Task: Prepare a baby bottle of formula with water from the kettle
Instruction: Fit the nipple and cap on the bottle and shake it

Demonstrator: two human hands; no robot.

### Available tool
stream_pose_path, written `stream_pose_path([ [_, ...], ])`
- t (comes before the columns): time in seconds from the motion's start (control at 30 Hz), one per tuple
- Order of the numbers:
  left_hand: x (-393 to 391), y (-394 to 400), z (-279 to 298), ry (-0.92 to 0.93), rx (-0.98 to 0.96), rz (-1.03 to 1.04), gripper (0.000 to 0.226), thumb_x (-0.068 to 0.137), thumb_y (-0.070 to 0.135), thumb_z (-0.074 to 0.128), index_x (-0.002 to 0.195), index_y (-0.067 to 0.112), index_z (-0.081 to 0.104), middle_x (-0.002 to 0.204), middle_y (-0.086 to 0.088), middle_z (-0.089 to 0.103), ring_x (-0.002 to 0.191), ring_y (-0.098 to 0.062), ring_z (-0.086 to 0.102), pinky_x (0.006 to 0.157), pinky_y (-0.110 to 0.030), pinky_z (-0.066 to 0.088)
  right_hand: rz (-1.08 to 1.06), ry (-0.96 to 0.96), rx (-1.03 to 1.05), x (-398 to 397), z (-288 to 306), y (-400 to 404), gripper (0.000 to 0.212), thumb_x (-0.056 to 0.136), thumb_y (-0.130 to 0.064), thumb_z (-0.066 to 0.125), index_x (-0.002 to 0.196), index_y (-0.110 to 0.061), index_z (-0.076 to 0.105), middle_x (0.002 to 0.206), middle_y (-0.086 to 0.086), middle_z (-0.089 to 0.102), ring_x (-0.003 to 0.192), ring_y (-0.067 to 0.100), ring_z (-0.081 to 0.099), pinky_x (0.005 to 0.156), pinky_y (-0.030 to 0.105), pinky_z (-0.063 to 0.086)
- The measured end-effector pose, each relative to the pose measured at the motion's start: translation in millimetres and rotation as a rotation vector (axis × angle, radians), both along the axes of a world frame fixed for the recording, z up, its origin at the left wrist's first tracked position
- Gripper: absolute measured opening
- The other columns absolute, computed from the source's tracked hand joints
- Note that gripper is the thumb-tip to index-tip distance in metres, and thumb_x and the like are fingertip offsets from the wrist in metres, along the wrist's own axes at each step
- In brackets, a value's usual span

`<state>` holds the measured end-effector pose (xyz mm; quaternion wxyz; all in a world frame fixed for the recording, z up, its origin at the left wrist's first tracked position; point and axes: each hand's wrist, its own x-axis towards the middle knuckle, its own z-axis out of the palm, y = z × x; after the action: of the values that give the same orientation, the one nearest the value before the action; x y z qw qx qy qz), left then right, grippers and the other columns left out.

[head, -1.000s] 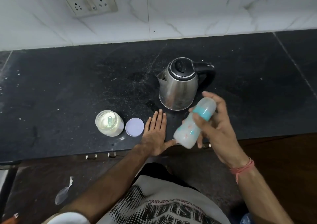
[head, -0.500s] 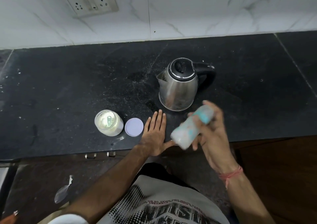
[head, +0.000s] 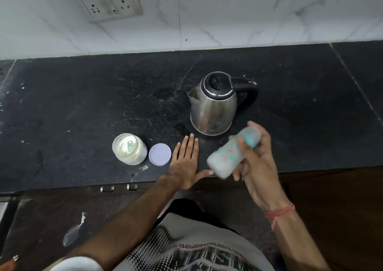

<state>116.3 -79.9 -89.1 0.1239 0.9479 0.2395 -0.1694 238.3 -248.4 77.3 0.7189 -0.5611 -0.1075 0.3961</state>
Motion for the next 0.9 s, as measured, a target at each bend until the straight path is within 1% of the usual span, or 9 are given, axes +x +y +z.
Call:
stream_pose_path([
  [0.07, 0, -1, 1, -0.012, -0.018, 0.012, 0.14, 0.07, 0.102, -0.024, 0.171, 0.006, -0.024, 0.177, -0.011, -0.036, 0.168, -0.028, -0.028, 0.139, -0.052, -0.01, -0.022, -0.012, -0.033, 2, 0, 1, 0.062, 0.096, -0.036, 0.073, 0.151, -0.042, 0.045, 0.143, 0.036, 0.052, 0.091, 0.031, 0.07, 0.044, 0.029, 0.053],
  [0.2, 0, -1, 0, 0.025, 0.024, -0.02, 0.116, 0.088, 0.081, 0.0, 0.171, 0.004, -0.024, 0.173, -0.012, -0.04, 0.17, -0.032, -0.026, 0.138, -0.051, -0.012, 0.105, -0.034, -0.003, -2, -3, 1, 0.063, 0.096, -0.035, 0.079, 0.15, -0.044, 0.048, 0.139, 0.03, 0.058, 0.098, 0.051, 0.071, 0.042, 0.031, 0.054],
  [0.3, 1, 0, -2, -0.009, -0.013, 0.015, 0.142, 0.072, 0.105, -0.012, 0.174, 0.006, -0.019, 0.18, -0.011, -0.031, 0.169, -0.029, -0.026, 0.139, -0.051, -0.012, -0.034, -0.045, -0.005, 5, 2, 5, 0.063, 0.097, -0.036, 0.074, 0.151, -0.037, 0.043, 0.134, 0.024, 0.058, 0.09, 0.026, 0.071, 0.043, 0.029, 0.054],
  [0.4, 0, -2, 2, 0.017, -0.009, -0.012, 0.143, 0.069, 0.102, -0.012, 0.173, 0.005, -0.018, 0.181, -0.015, -0.03, 0.17, -0.031, -0.025, 0.139, -0.054, -0.008, 0.09, -0.107, -0.008, 6, 3, 7, 0.065, 0.096, -0.038, 0.079, 0.151, -0.039, 0.045, 0.135, 0.027, 0.058, 0.094, 0.031, 0.071, 0.042, 0.032, 0.054],
  [0.5, 0, 0, 3, 0.008, -0.009, 0.015, 0.141, 0.074, 0.105, -0.01, 0.173, 0.007, -0.019, 0.18, -0.01, -0.03, 0.17, -0.028, -0.025, 0.135, -0.048, -0.017, -0.022, -0.125, -0.006, 12, 2, 6, 0.059, 0.102, -0.031, 0.073, 0.152, -0.036, 0.041, 0.126, 0.017, 0.061, 0.089, 0.021, 0.072, 0.044, 0.031, 0.054],
  [0.6, 1, -3, 6, 0.043, 0.033, -0.008, 0.117, 0.082, 0.077, -0.003, 0.171, 0.004, -0.023, 0.174, -0.012, -0.039, 0.17, -0.033, -0.025, 0.138, -0.052, -0.013, 0.188, -0.178, -0.077, 12, -2, 5, 0.061, 0.101, -0.026, 0.075, 0.151, -0.039, 0.043, 0.129, 0.02, 0.061, 0.087, 0.028, 0.074, 0.044, 0.035, 0.056],
  [0.73, 1, -3, 5, 0.014, -0.012, 0.015, 0.142, 0.069, 0.102, -0.018, 0.172, 0.005, -0.022, 0.177, -0.012, -0.035, 0.168, -0.03, -0.028, 0.139, -0.053, -0.01, 0.075, -0.106, -0.092, 17, -11, 0, 0.055, 0.104, -0.027, 0.073, 0.149, -0.043, 0.045, 0.133, 0.023, 0.059, 0.09, 0.025, 0.072, 0.045, 0.033, 0.054],
  [0.83, 1, -6, 10, 0.034, 0.007, -0.01, 0.124, 0.071, 0.076, -0.014, 0.17, 0.001, -0.023, 0.175, -0.017, -0.038, 0.168, -0.035, -0.029, 0.138, -0.055, -0.007, 0.248, -0.114, -0.098, 19, -13, -3, 0.056, 0.102, -0.029, 0.075, 0.147, -0.046, 0.047, 0.135, 0.028, 0.06, 0.089, 0.031, 0.072, 0.044, 0.033, 0.055],
  [0.9, 2, -5, 9, 0.03, -0.014, -0.005, 0.128, 0.071, 0.084, -0.017, 0.17, 0.002, -0.024, 0.177, -0.017, -0.036, 0.164, -0.031, -0.034, 0.138, -0.054, -0.01, 0.217, -0.118, -0.079, 20, -11, -2, 0.057, 0.1, -0.031, 0.076, 0.147, -0.046, 0.047, 0.133, 0.024, 0.06, 0.09, 0.028, 0.073, 0.045, 0.034, 0.055],
])
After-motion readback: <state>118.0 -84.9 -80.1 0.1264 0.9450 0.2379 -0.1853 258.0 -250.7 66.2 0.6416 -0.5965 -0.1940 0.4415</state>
